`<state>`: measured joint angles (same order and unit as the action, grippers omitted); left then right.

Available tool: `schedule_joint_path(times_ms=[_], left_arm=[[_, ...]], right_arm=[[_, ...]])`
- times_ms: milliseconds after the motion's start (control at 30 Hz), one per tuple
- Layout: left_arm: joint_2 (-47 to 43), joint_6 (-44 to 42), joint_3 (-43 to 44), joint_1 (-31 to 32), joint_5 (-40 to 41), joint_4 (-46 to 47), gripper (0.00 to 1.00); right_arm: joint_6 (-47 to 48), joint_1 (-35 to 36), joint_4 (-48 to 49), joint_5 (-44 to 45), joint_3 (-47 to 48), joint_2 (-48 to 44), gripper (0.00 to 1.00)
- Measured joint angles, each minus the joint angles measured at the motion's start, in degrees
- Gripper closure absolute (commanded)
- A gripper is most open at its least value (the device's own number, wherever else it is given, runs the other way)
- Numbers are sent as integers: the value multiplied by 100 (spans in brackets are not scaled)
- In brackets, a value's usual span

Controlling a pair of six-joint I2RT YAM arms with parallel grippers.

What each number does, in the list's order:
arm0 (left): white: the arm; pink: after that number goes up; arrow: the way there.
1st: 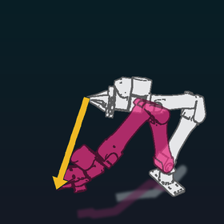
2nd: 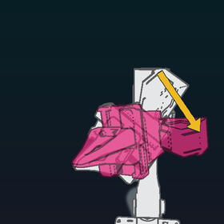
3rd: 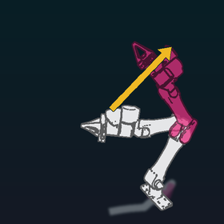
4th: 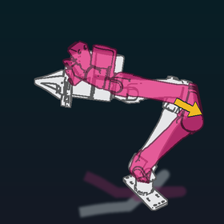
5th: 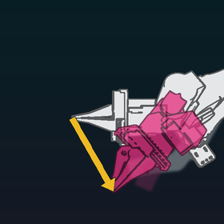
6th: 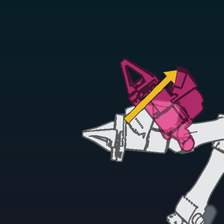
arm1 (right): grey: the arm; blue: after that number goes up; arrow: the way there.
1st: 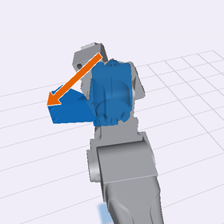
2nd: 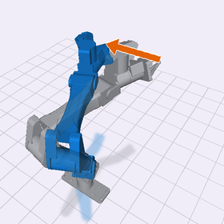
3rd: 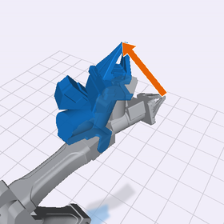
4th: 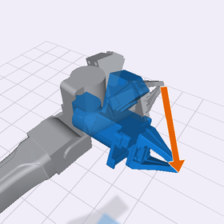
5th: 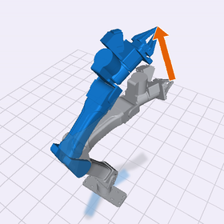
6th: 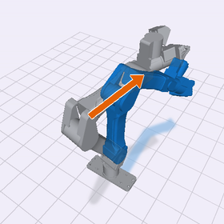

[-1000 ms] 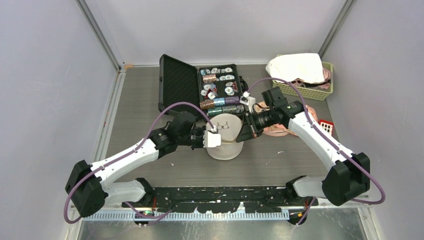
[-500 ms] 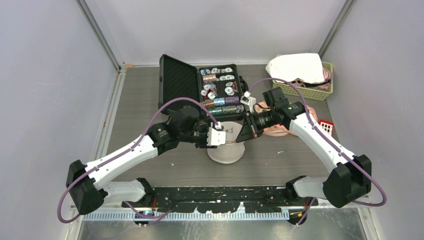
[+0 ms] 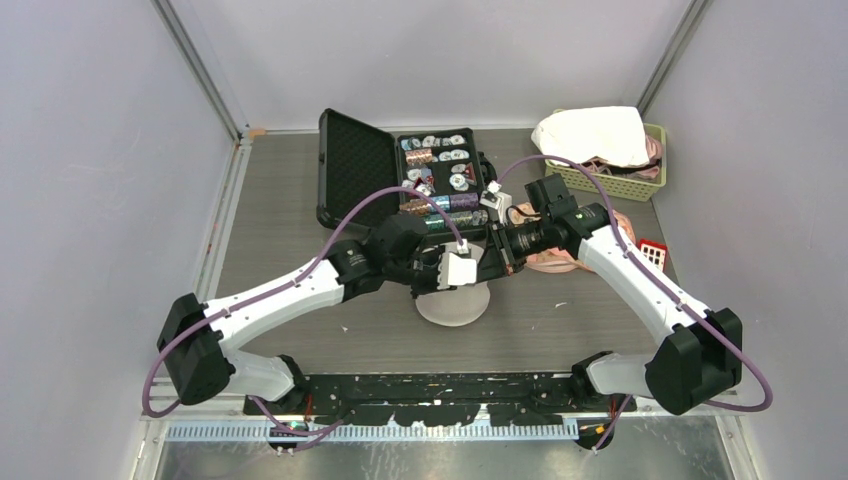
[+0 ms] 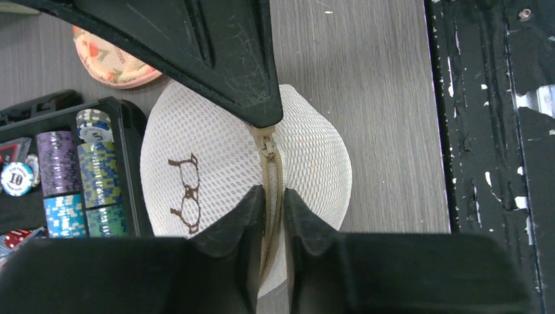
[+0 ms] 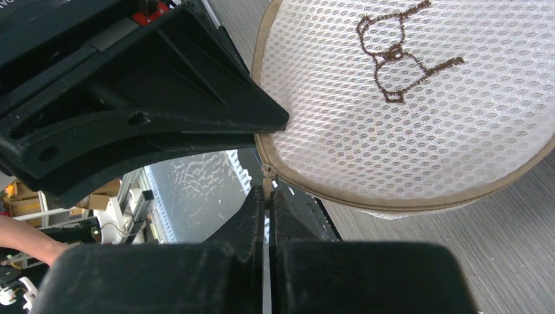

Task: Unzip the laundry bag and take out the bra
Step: Unzip the laundry bag at the center of the board.

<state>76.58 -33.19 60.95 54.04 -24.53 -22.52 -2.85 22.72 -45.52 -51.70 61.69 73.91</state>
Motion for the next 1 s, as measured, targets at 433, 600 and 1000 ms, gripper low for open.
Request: schedule_joint_path(times_ms=[433, 600, 1000], left_arm=[[-549, -223, -656, -17, 181, 299, 100], [-852, -678, -994, -129, 205, 299, 100], [-1115, -1427, -1578, -752, 175, 481, 90]], right_arm=[[251, -2, -131, 85, 0, 0, 99], [476, -50, -297, 166, 0, 20, 99], [693, -142, -393, 251, 70, 72, 99]])
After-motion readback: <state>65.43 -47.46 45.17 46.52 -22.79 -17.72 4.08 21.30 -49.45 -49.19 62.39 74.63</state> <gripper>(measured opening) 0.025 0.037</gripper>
